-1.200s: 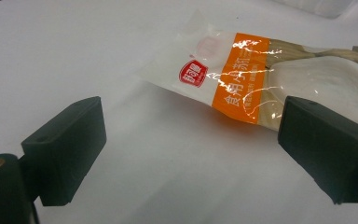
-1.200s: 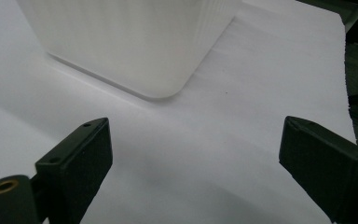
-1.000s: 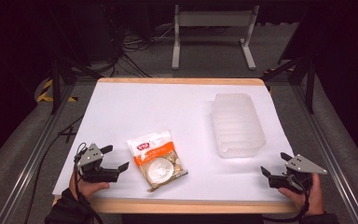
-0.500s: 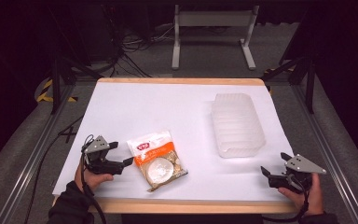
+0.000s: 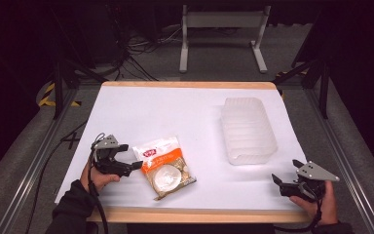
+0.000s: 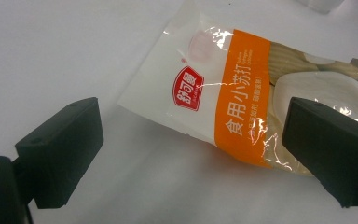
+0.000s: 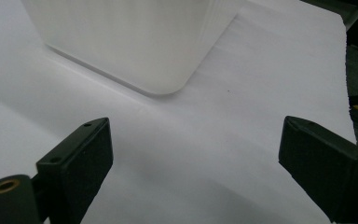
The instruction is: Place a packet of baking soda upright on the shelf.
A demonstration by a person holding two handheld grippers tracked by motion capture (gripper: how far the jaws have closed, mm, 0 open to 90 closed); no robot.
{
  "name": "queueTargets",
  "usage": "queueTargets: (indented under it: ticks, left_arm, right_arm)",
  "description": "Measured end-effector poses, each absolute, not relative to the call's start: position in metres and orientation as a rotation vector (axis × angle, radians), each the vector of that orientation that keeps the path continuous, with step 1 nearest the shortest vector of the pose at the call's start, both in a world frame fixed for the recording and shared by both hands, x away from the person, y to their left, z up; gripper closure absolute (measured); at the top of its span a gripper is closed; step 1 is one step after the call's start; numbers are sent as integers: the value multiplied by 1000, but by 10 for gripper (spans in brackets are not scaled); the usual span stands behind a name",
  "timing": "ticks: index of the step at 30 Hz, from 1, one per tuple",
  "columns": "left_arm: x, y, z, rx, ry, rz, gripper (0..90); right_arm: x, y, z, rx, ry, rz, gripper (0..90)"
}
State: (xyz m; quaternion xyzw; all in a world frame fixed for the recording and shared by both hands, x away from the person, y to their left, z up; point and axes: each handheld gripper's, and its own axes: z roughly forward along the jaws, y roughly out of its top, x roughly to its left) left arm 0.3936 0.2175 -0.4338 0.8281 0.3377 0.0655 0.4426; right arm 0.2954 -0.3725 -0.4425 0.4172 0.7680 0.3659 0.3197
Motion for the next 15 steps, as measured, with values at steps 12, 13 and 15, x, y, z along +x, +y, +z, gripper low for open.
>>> queueTargets:
  ticks: [12, 13, 15]
  left_arm:
    - [417, 202, -437, 2138, 822, 79, 60]
    - [418, 199, -437, 2148, 824, 75, 61]
    - [422, 194, -438, 2171, 816, 68, 60]
  right_arm:
    - [296, -371, -443, 1090, 2033, 949, 104]
    - [296, -371, -443, 1088, 2035, 947, 104]
    - [296, -371, -443, 1085, 2039, 944, 104]
